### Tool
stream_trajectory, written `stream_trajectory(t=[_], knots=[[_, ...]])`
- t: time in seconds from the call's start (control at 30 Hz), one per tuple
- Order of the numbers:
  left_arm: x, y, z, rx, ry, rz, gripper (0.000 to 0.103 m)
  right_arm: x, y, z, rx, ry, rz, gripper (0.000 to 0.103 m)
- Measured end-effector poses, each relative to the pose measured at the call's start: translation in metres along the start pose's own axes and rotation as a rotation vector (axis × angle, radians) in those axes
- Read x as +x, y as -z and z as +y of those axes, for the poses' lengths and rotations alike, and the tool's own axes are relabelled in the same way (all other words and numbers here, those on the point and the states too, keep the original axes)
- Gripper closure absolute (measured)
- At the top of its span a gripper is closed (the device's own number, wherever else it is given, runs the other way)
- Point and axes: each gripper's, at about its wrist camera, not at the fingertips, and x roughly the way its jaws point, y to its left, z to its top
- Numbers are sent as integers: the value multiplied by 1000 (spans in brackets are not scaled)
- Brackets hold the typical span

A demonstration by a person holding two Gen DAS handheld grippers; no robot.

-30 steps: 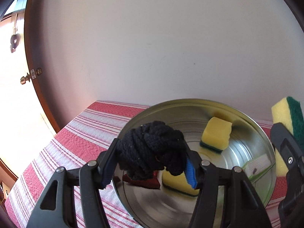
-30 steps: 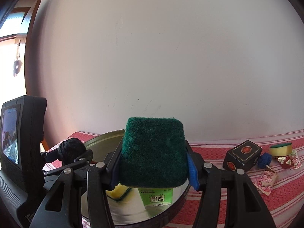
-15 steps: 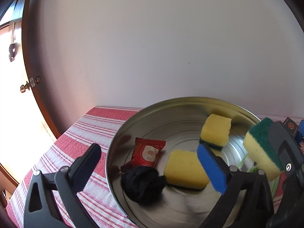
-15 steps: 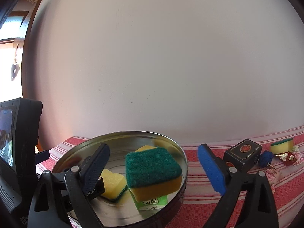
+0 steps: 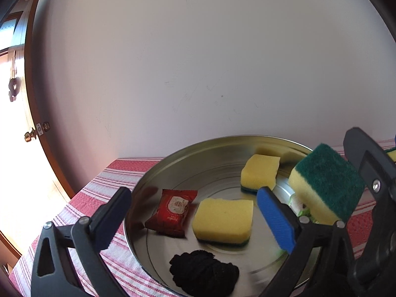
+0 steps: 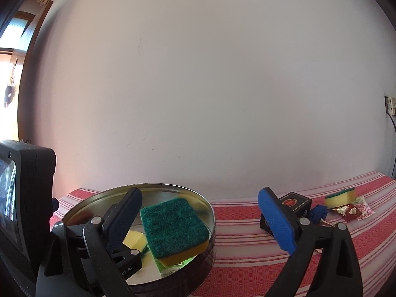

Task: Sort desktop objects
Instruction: 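Open both tools to drop the cloth and scrub sponge into the tin, then move both tools back toward the black box and remaining sponge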

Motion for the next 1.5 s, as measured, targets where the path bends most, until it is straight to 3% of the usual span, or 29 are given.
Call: stream_trajectory(t=[0.2,0.5,0.77,1.1,1.27,1.5], knots=[[-3,3,1,-31,43,2,1,-4,4,-6,-6,38,-7,3],[-19,7,-5,-92,166,-11,1,-3,7,-33,12,102,25,3],[-32,11,-22,-40,204,-53,1,-38,-2,-90,-1,142,74,3],[-55,15,-51,68,254,-133,0,-51,-1,-158,27,188,138,3],[-57,16,-66,130,214,-136,0,-54,-1,-187,111,220,161,3],[-39,13,-91,187,57,-72,0,-55,-1,-194,153,216,176,3]])
